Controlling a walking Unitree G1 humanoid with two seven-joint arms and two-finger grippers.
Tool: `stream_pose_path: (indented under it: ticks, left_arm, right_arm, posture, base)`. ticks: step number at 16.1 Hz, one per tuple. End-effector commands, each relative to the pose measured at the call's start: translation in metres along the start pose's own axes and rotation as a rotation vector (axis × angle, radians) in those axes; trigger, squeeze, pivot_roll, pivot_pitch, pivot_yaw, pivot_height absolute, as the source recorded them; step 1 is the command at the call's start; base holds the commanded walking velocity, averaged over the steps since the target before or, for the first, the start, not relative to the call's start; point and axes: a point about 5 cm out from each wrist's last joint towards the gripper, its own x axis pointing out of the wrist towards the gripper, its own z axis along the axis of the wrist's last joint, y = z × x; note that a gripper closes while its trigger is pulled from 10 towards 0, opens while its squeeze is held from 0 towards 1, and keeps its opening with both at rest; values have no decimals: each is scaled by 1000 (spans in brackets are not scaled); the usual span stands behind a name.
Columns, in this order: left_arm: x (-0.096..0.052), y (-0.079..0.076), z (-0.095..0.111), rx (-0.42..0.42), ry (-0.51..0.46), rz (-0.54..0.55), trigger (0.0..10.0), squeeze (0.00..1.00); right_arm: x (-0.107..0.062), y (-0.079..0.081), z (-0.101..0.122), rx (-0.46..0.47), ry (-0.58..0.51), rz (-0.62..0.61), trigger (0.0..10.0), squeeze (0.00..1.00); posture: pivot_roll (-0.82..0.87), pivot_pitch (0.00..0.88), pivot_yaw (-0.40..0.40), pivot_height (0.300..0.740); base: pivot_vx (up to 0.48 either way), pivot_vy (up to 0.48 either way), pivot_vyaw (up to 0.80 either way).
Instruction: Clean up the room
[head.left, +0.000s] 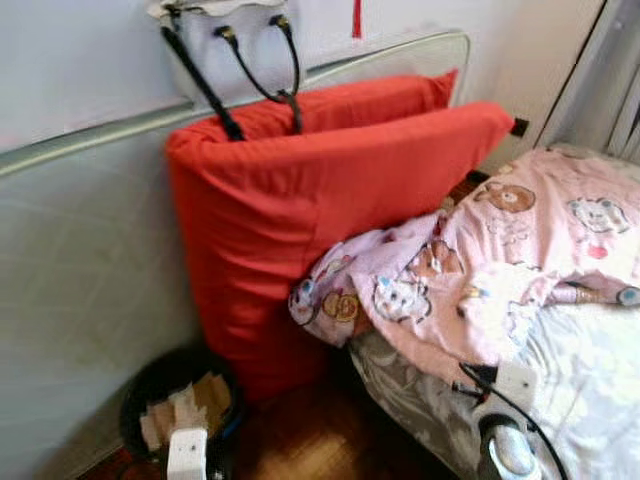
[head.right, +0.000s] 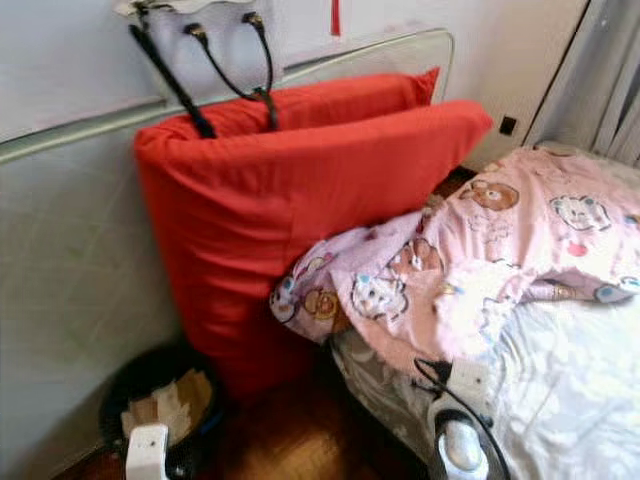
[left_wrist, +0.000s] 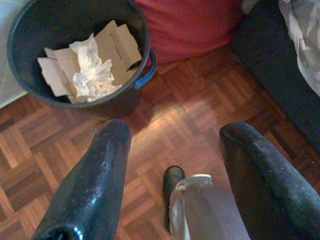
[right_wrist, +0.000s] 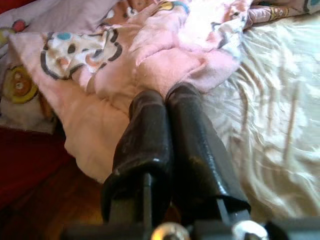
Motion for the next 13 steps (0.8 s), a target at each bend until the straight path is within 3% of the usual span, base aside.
stream_pose_path:
  ticks: [1,11,13]
  left_arm:
    - [-1,6,-1,12,6,10,10000,0]
    - [-1,4,-1,30,6,-7,10000,0]
    - [-1,3,-1,34,7,-9,10000,0]
  right_arm:
    - [2,7,5,15,-27,18,10000,0]
    - [1,8,28,-1,-196,20,10000,0]
    - [1,8,28,-4,-197,22,10000,0]
  posture:
    - [54,0,-19,740]
    - [46,0,-17,740]
    - [46,0,-17,740]
  base:
    - [-274,0,0]
    - [-264,0,0]
    - [0,0,0]
